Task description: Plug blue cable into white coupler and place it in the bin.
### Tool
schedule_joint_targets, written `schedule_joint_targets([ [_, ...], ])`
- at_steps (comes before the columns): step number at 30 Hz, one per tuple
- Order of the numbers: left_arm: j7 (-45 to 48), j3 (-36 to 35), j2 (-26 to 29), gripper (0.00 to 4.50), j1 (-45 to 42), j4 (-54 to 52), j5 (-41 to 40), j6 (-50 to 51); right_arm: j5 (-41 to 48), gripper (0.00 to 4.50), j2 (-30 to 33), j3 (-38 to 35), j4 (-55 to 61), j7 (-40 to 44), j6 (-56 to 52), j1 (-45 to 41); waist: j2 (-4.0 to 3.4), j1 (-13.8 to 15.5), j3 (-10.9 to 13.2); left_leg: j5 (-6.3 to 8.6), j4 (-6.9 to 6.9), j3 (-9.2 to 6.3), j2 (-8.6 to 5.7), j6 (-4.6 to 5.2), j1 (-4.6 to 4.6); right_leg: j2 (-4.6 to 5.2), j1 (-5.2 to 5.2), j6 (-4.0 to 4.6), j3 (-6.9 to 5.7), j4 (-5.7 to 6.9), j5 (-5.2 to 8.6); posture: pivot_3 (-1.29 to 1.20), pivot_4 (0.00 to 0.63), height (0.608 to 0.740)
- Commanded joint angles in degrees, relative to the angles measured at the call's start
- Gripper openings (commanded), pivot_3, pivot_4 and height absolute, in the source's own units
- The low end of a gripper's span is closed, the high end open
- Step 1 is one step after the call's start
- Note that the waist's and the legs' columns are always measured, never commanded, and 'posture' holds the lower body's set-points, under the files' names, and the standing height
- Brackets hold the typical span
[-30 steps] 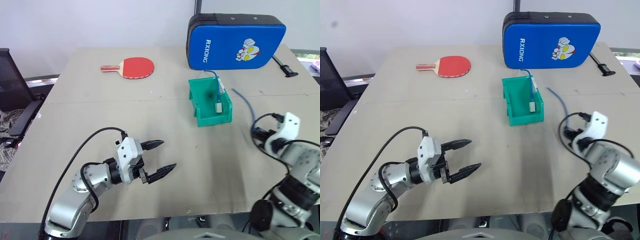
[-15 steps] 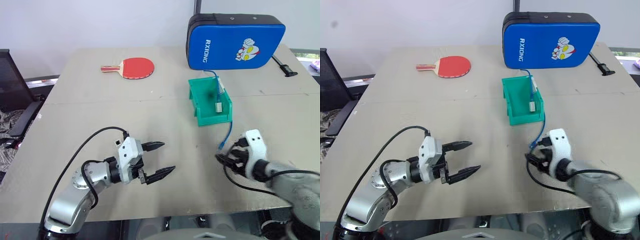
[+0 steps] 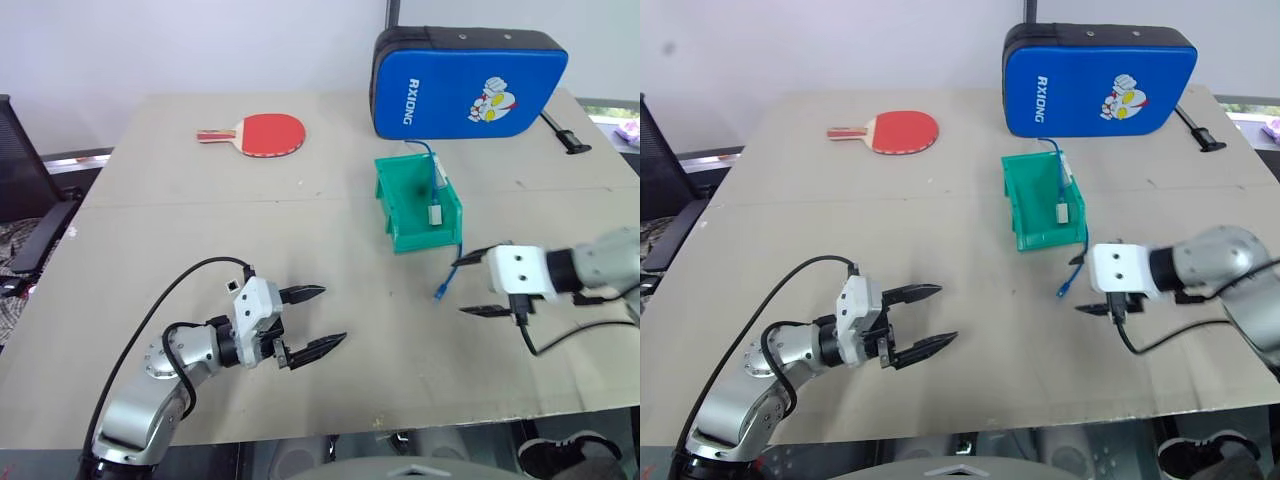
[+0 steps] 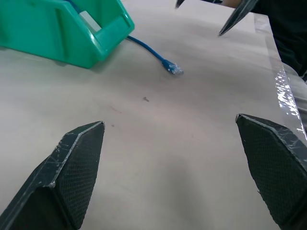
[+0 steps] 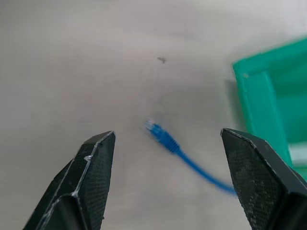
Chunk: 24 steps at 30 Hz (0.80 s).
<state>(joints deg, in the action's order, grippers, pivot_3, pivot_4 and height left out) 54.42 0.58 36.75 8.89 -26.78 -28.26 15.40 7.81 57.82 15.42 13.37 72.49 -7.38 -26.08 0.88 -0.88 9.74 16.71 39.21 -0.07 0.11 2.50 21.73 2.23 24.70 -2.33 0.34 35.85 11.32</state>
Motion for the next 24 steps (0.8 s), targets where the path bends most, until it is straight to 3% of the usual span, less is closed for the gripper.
schedule_joint_targets([
  [1,0.51,-0.5,0.17,4.5,0.87,-1.74,0.04,-1.79,-5.23,3.41,-4.3,5.34,-11.43,5.46,10.32,-7.12,0.0,0.11,0.0,0.0,0.0,-0.01,0.0,0.0,0.0,0.0,0.0,0.1,0.0,0.0,-0.06,0.0,0.15,0.74],
  [8,-1.63,-1.44,0.29,4.5,3.37,-4.88,0.03,-1.49,-13.71,3.41,-13.14,14.28,-35.48,12.53,26.28,-18.02,-0.04,0.29,0.03,0.0,-0.03,-0.01,0.02,-0.02,0.07,0.12,0.06,0.32,-0.03,-0.02,-0.21,0.0,0.15,0.74],
  [12,-3.4,-1.52,0.29,4.5,3.64,-6.64,-0.05,-0.55,-13.76,1.6,-15.08,14.6,-39.07,14.79,25.94,-18.67,0.13,0.29,-0.07,0.0,-0.04,-0.06,0.02,-0.03,-0.02,0.44,-0.04,0.44,-0.1,-0.02,-0.27,0.0,0.15,0.74],
  [16,-4.88,-0.97,0.16,4.5,2.74,-7.52,-0.28,0.67,-11.72,0.04,-13.75,13.19,-33.46,16.55,15.44,-15.57,0.12,0.23,-0.07,-0.03,0.0,-0.03,0.02,-0.07,-0.25,0.46,-0.25,0.74,0.0,-0.01,-0.47,0.0,0.15,0.74],
  [19,-5.51,-0.4,-0.11,4.5,1.65,-7.34,-0.29,1.3,-8.77,0.04,-13.76,10.91,-23.55,15.28,0.38,-12.35,0.07,0.46,-0.05,-0.05,-0.04,-0.06,0.09,-0.09,-0.85,0.42,-0.76,0.76,-0.02,0.02,-0.46,0.0,0.15,0.74],
  [24,-4.56,0.91,-0.21,4.5,-1.55,-5.06,0.4,1.06,-8.2,0.04,-15.65,10.75,-2.53,8.68,-25.29,-6.57,0.05,0.41,-0.03,-0.05,-0.11,-0.25,0.23,-0.1,-0.79,0.24,-0.74,0.75,-0.38,0.02,-0.45,0.0,0.15,0.74],
])
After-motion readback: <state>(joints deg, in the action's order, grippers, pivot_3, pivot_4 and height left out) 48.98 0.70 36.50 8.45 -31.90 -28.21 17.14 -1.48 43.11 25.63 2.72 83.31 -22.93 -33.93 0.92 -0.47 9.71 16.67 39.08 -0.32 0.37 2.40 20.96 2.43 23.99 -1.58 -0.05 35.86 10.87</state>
